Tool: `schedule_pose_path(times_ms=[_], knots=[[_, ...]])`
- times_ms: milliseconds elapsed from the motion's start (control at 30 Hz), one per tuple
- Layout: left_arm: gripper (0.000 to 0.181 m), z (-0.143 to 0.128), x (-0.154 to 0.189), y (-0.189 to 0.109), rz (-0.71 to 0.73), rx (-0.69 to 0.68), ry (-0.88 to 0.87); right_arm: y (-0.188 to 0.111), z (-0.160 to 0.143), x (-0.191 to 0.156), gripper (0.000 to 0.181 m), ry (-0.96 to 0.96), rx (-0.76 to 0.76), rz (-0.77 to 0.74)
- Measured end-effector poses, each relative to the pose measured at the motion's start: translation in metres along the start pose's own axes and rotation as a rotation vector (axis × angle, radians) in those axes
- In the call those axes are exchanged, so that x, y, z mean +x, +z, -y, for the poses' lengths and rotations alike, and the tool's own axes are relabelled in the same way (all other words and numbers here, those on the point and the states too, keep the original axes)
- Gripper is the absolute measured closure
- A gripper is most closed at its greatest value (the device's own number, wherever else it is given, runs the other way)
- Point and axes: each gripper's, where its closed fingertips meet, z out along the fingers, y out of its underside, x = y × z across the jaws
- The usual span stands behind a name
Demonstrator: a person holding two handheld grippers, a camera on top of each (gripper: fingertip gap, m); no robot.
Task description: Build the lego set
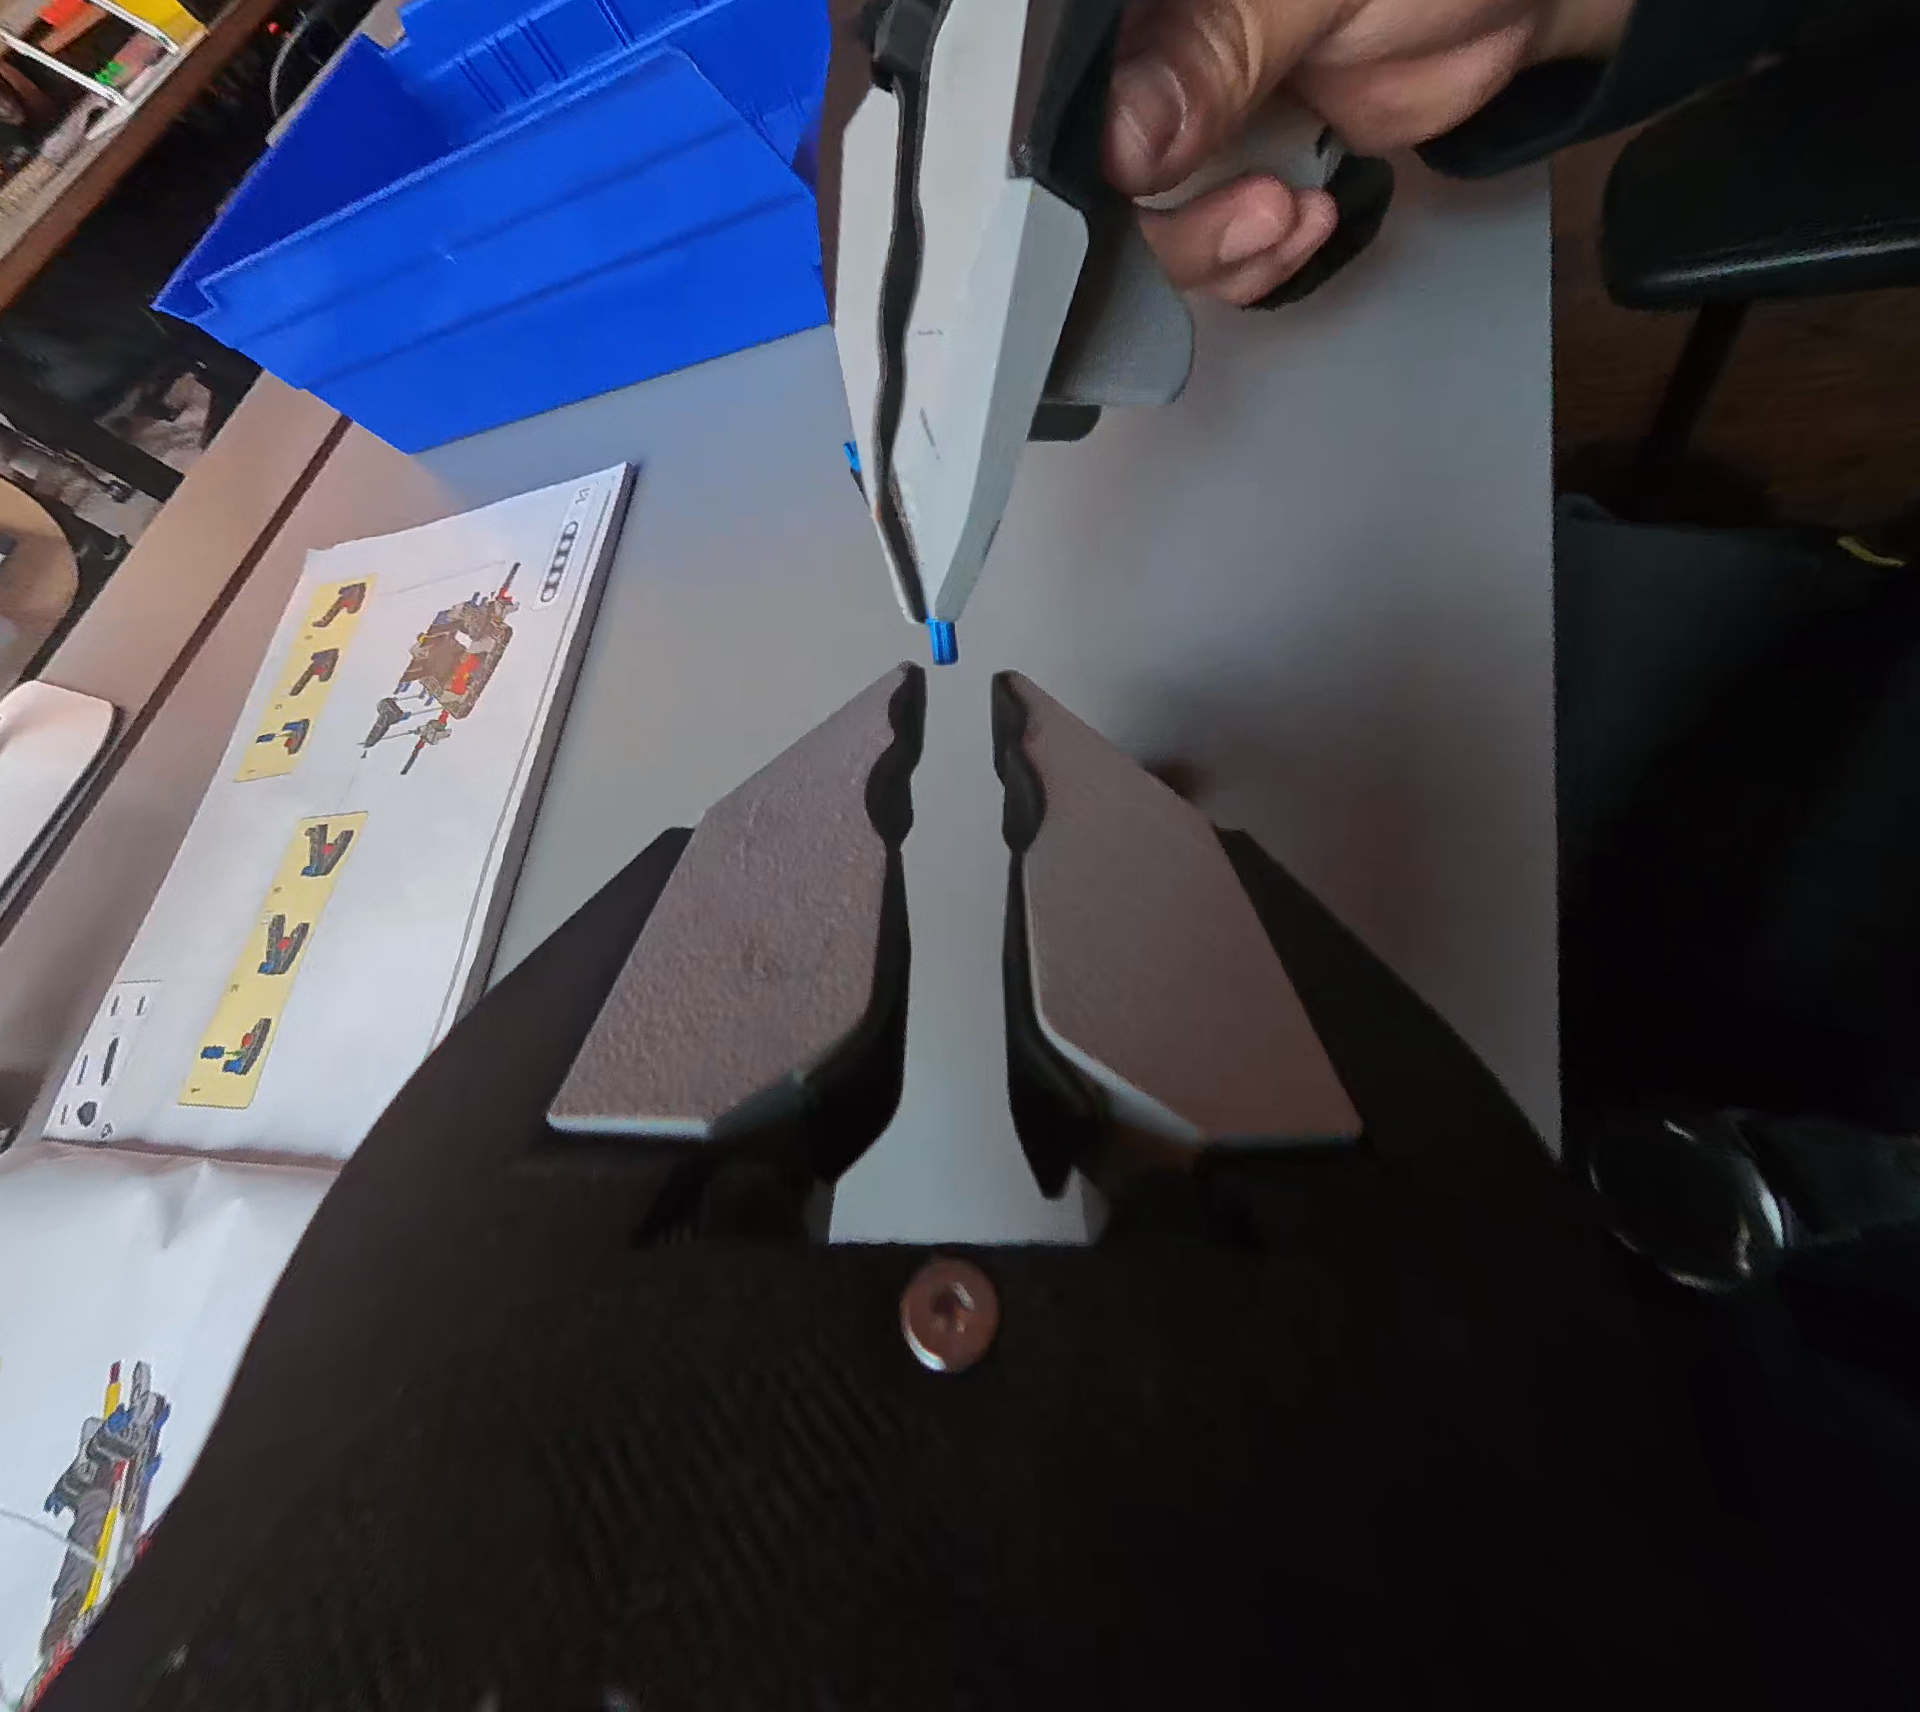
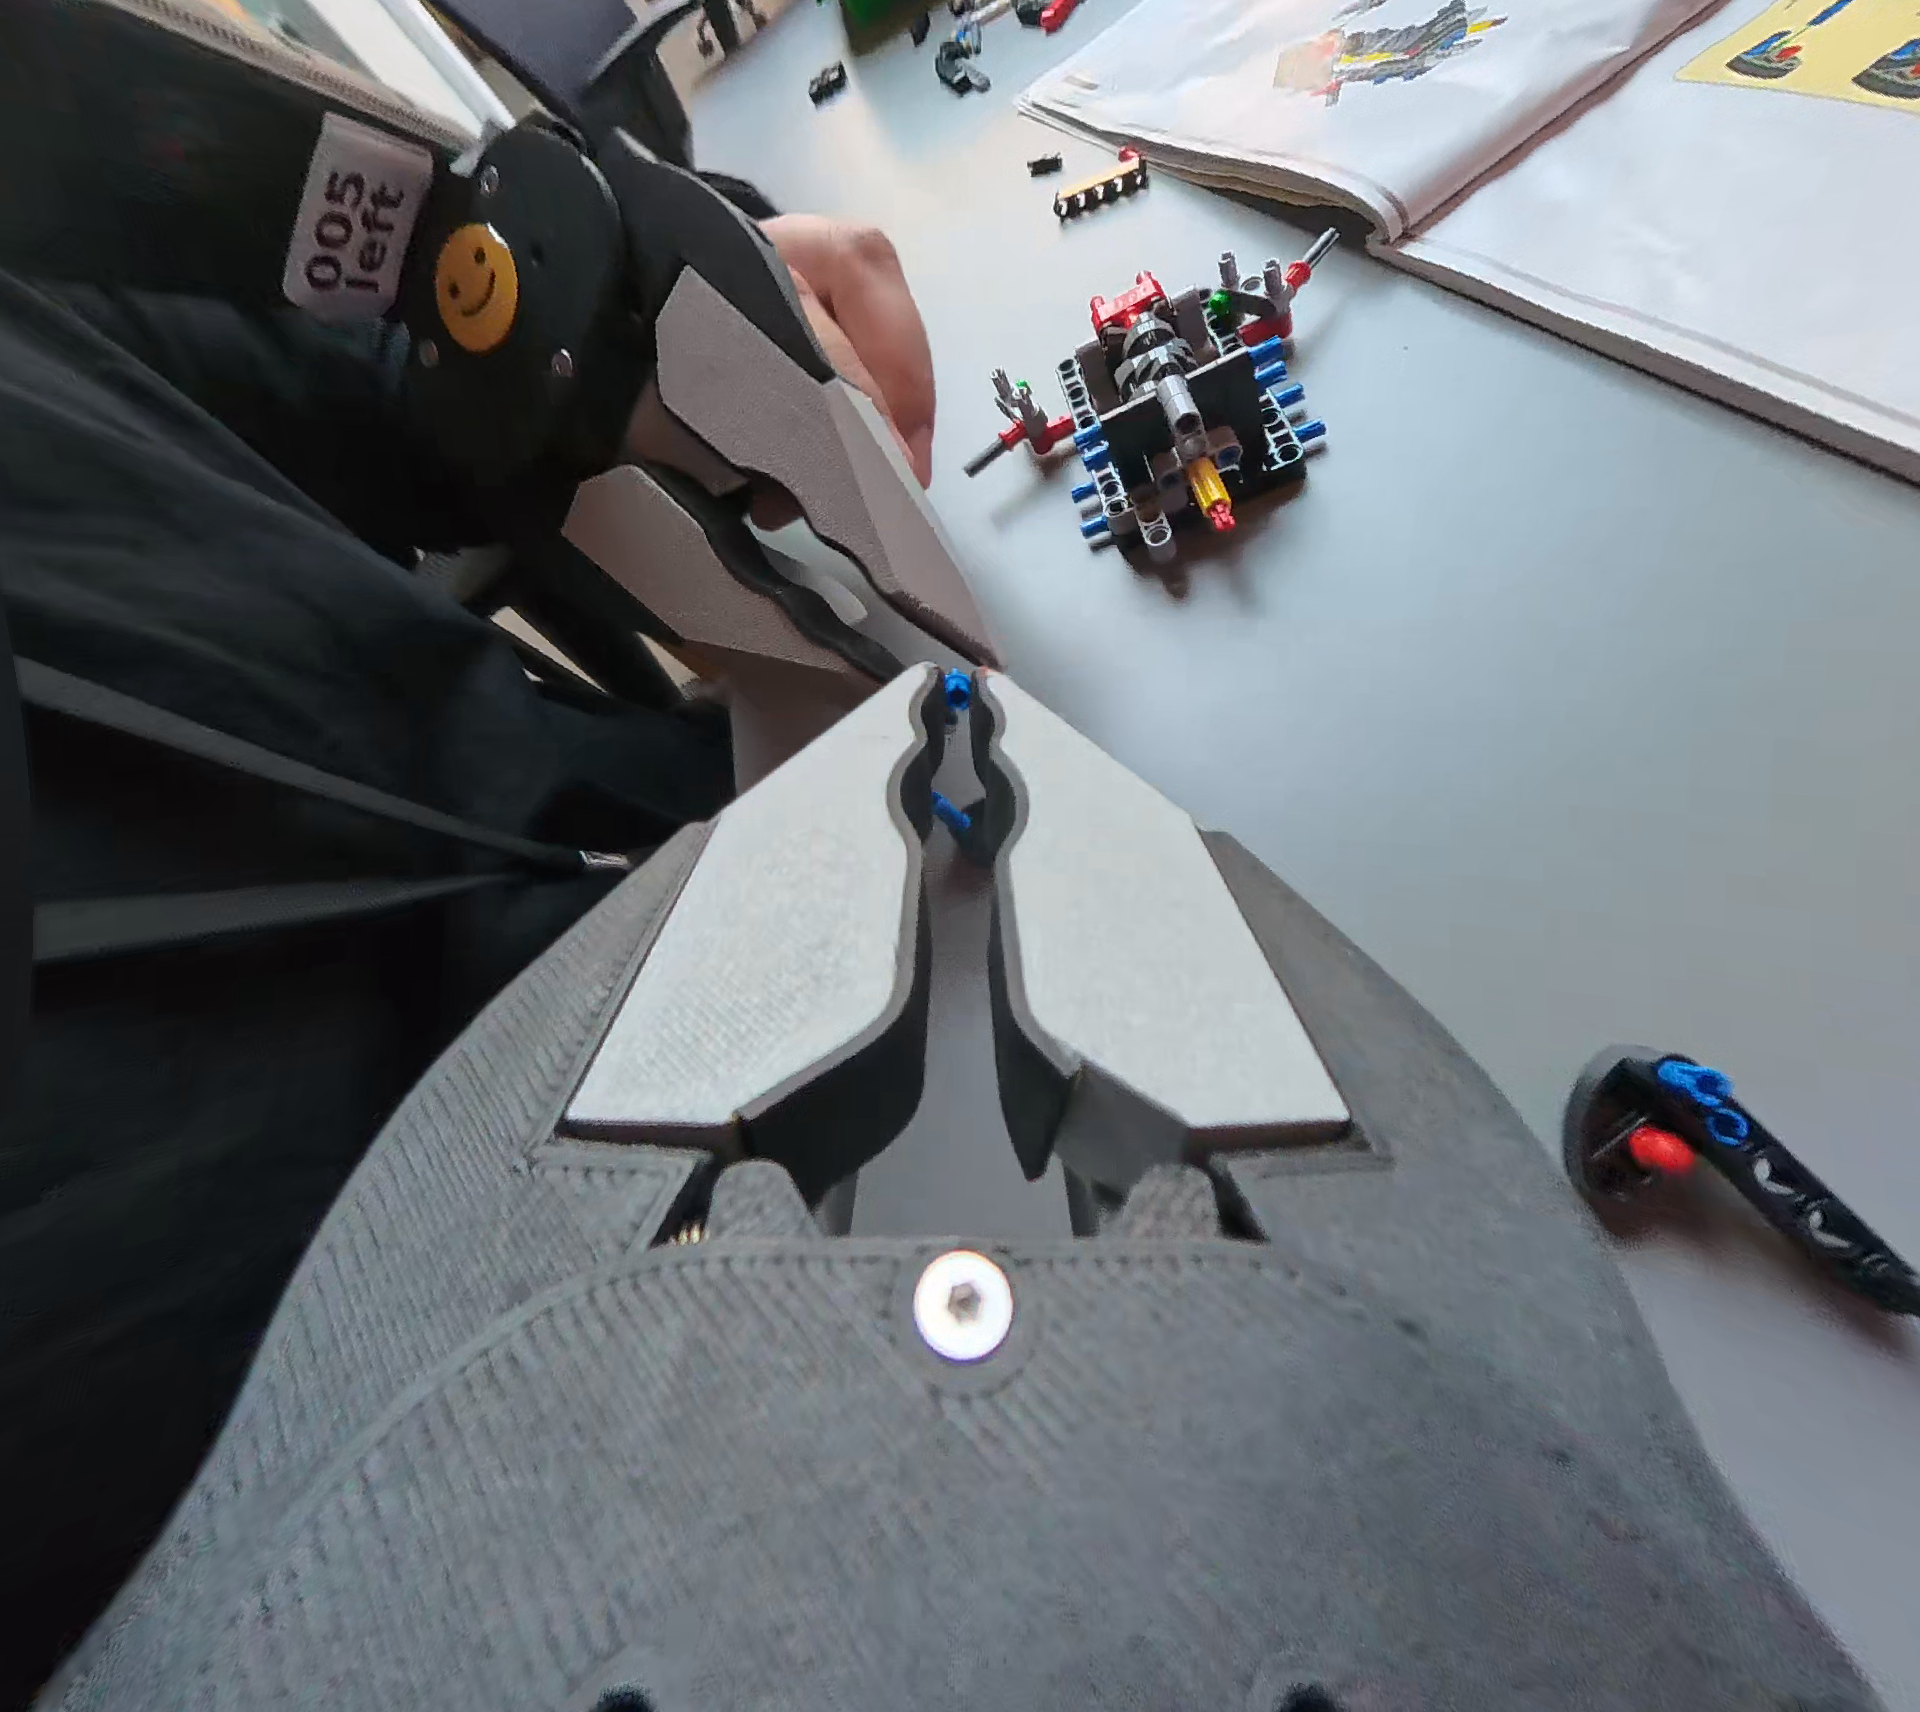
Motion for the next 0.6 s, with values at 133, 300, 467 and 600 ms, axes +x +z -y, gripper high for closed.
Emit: schedule_pose_path(times_ms=[133,300,467,600], knots=[[0.178,0.006,-0.005,-0.001,0.038,0.021,-0.010,-0.001,0.002,0.000,0.181,0.062,0.028,0.013],[0.179,0.006,-0.005,-0.001,0.055,0.014,-0.001,0.002,0.001,0.001,0.181,0.111,0.030,0.008],[0.180,0.011,-0.004,-0.004,0.009,0.066,-0.057,-0.002,0.004,-0.004,0.180,0.034,0.060,0.040],[0.181,0.016,0.001,-0.008,-0.119,0.150,-0.173,-0.010,0.007,-0.014,0.181,-0.173,0.060,0.064]])
